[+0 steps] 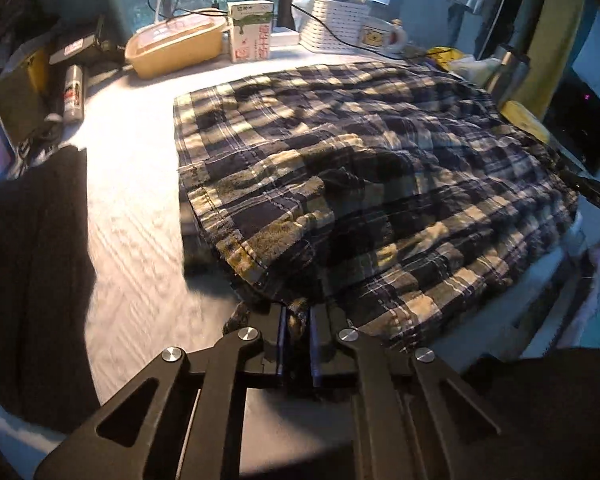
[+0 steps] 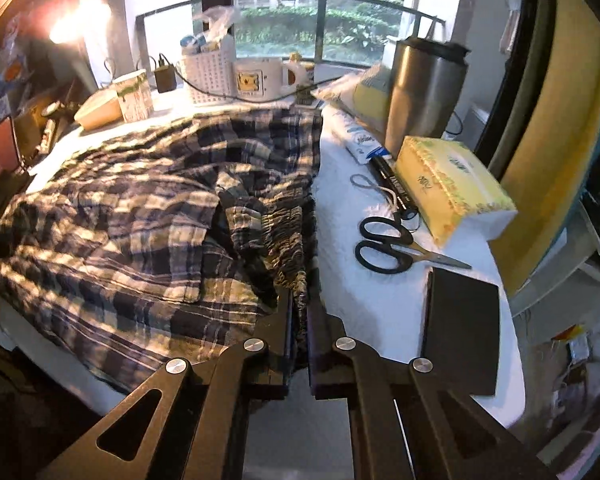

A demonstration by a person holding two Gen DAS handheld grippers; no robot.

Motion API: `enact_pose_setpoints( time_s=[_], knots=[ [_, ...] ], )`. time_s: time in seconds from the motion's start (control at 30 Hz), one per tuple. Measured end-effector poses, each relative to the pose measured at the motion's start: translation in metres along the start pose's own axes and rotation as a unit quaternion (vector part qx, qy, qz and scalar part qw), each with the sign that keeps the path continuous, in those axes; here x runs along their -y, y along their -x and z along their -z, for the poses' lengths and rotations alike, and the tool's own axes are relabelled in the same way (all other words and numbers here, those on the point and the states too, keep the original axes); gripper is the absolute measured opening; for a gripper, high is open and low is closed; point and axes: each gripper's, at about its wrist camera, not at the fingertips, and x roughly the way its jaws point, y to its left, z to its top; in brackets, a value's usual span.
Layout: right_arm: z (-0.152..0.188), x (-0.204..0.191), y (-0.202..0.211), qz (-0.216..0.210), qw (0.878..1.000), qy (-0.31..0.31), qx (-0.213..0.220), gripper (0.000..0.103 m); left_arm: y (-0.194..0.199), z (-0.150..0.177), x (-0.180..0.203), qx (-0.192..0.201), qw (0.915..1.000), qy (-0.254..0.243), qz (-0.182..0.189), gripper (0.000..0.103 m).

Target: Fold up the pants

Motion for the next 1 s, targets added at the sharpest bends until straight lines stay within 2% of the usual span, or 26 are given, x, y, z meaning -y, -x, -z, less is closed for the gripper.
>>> enact_pose_setpoints(
  time_s=[0.17, 0.3, 0.4, 0.5, 0.57, 0.6, 0.63, 0.7, 0.77, 0.8, 0.87, 1.0],
  knots=[
    [0.015, 0.0, 0.022, 0.009, 1.0, -0.015, 0.014, 0.005, 0.012, 0.016, 0.005, -0.018, 0.9995, -0.006, 0.025, 0.007],
    [0.039, -0.002, 0.016, 0.014, 1.0, -0.026, -0.003, 0.005, 0.013, 0.042, 0.008, -0.047, 0.9982, -0.01, 0.035, 0.011],
    [0.057, 0.001, 0.007, 0.015, 0.999, -0.041, -0.019, 0.005, 0.019, 0.052, 0.008, -0.053, 0.9975, -0.009, 0.046, 0.011],
    [0.059, 0.005, 0.014, 0.002, 0.998, -0.057, -0.012, 0.006, 0.032, 0.052, -0.002, -0.038, 0.9985, -0.015, 0.036, 0.023],
    [0.053, 0.006, 0.022, -0.008, 0.998, -0.055, -0.001, 0.009, 0.044, 0.046, -0.019, -0.015, 0.9996, -0.005, 0.023, 0.042],
    [0.05, 0.007, 0.026, -0.009, 0.999, -0.053, 0.004, 0.01, 0.05, 0.041, -0.029, 0.001, 1.0, 0.002, 0.006, 0.044],
    [0.044, 0.007, 0.03, -0.009, 0.999, -0.051, 0.011, 0.015, 0.053, 0.04, -0.035, 0.011, 0.9999, 0.005, -0.003, 0.045],
    [0.032, 0.012, 0.037, -0.007, 0.998, -0.048, 0.03, 0.032, 0.062, 0.031, -0.058, 0.041, 0.9987, 0.023, -0.018, 0.045],
    [0.017, 0.02, 0.041, -0.007, 0.998, -0.05, 0.046, 0.081, 0.06, 0.023, -0.072, 0.054, 0.9966, 0.043, -0.044, 0.047],
    [0.011, 0.023, 0.042, -0.004, 0.997, -0.05, 0.054, 0.086, 0.057, 0.017, -0.077, 0.059, 0.9956, 0.049, -0.054, 0.047],
    [-0.006, 0.028, 0.041, -0.003, 0.997, -0.047, 0.067, 0.086, 0.045, -0.003, -0.084, 0.069, 0.9938, 0.048, -0.073, 0.047],
    [-0.054, 0.032, 0.018, -0.018, 0.997, -0.023, 0.078, 0.086, 0.014, -0.053, -0.077, 0.094, 0.9932, 0.018, -0.067, 0.047]
  ],
)
